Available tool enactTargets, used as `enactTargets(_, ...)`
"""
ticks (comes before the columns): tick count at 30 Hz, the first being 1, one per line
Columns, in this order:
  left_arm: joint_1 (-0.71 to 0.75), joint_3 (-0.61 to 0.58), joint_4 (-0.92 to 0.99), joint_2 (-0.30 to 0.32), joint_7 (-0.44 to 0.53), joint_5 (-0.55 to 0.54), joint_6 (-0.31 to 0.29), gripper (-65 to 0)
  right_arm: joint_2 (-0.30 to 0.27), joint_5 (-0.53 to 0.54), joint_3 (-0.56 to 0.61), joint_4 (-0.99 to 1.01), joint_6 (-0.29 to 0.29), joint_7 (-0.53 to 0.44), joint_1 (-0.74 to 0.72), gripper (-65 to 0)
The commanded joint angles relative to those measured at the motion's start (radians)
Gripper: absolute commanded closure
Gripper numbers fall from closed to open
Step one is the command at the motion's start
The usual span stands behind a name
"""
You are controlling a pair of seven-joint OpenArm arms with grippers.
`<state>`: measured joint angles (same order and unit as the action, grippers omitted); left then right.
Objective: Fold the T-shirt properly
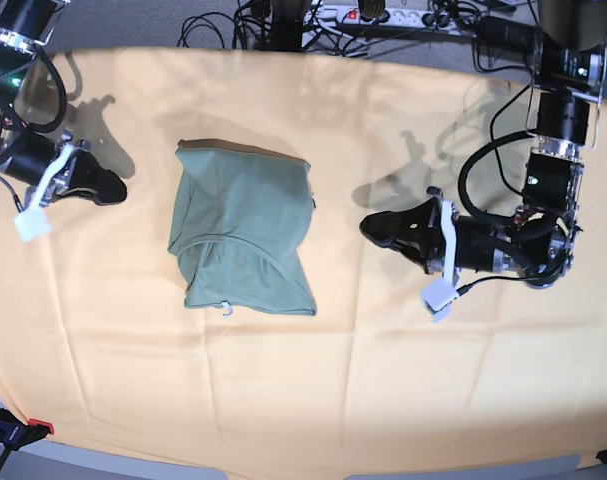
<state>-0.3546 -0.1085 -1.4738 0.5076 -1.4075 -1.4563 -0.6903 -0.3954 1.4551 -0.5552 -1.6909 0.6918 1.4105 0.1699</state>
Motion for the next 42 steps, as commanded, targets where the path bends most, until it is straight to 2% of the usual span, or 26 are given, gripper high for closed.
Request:
enactTargets(1, -0.005, 0.036, -0.048, 0.011, 0.011, -0.027, -0.008, 0.0, -0.018, 0.028, -0.023, -0.048, -0.005, -0.014, 0.014, 0.0)
enactTargets(5, 0.072, 0.145, -0.213, 0.023, 0.011, -0.027, 0.034, 0.0, -0.018, 0.028, -0.076, -0.209, -0.019, -0.014, 0.122, 0.0)
enactTargets(11, 0.238, 0.246, -0.432, 0.137, 0.011, -0.027, 0.034, 0.0, -0.018, 0.028, -0.172, -0.437, -0.019, -0.014, 0.329, 0.0)
enactTargets(15, 0.362, 0.311, -0.502, 0.207, 0.011, -0.027, 0.060, 0.0, -0.018, 0.028, -0.220, -0.523, -0.019, -0.014, 0.457, 0.0)
enactTargets(24, 0.734, 0.479, -0.596, 0.339, 0.011, -0.027, 0.093, 0.0, -0.017, 0.028, -0.240, -0.576, -0.019, -0.014, 0.723, 0.0)
enactTargets(29, 0.970, 0.547, -0.600, 0.386, 0.011, -0.027, 0.095, 0.0, -0.017, 0.028, -0.240, -0.576, -0.014, -0.014, 0.907, 0.0)
enactTargets(32, 1.110, 0.586, -0.600, 0.390, 0.011, -0.027, 0.097, 0.0, -0.015, 0.028, -0.240, -0.576, 0.006, -0.014, 1.019, 0.0)
enactTargets(36, 1.303, 0.591, -0.599, 0.378, 0.011, -0.027, 0.096, 0.0, -0.014, 0.028, -0.235, -0.561, 0.006, -0.014, 1.139, 0.0)
enactTargets(39, 1.411, 0.591, -0.580, 0.331, 0.011, -0.016, 0.087, 0.0, -0.014, 0.028, -0.234, -0.506, 0.006, -0.014, 1.139, 0.0)
enactTargets(42, 1.463, 0.569, -0.512, 0.269, 0.049, 0.107, 0.058, 0.0, -0.015, 0.028, -0.191, -0.396, 0.006, -0.014, 1.139, 0.0)
